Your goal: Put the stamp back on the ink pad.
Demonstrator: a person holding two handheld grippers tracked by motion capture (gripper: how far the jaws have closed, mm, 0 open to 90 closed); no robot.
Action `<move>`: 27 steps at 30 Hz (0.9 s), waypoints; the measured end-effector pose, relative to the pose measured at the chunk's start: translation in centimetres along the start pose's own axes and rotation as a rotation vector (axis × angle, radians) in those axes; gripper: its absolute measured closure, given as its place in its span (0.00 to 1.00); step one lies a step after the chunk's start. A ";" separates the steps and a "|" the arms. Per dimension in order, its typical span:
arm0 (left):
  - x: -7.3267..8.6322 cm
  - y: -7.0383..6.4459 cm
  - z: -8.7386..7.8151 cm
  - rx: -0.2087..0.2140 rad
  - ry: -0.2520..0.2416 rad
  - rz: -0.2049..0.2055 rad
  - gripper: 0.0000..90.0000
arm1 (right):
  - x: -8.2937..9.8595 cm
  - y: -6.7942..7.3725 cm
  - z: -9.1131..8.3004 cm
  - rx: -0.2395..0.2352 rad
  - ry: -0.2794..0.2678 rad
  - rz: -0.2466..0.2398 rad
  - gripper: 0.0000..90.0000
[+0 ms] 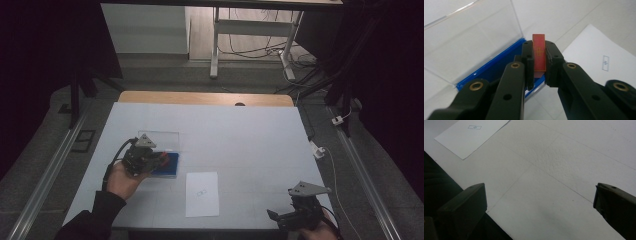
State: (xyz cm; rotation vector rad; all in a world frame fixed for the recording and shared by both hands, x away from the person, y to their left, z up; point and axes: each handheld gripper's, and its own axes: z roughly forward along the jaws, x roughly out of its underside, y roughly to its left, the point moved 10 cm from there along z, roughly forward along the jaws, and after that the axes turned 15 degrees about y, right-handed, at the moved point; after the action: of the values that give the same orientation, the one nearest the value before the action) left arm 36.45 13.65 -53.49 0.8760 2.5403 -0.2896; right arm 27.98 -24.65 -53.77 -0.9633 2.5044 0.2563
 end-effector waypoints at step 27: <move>1.0 2.6 2.0 -0.040 0.049 -0.045 0.88 | 0.0 0.1 0.0 0.003 0.006 -0.006 0.00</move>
State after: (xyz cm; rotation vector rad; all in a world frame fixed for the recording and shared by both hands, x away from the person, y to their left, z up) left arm 38.02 15.51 -55.87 0.8212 2.6042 -0.2334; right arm 27.95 -24.58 -53.79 -0.9722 2.5061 0.2477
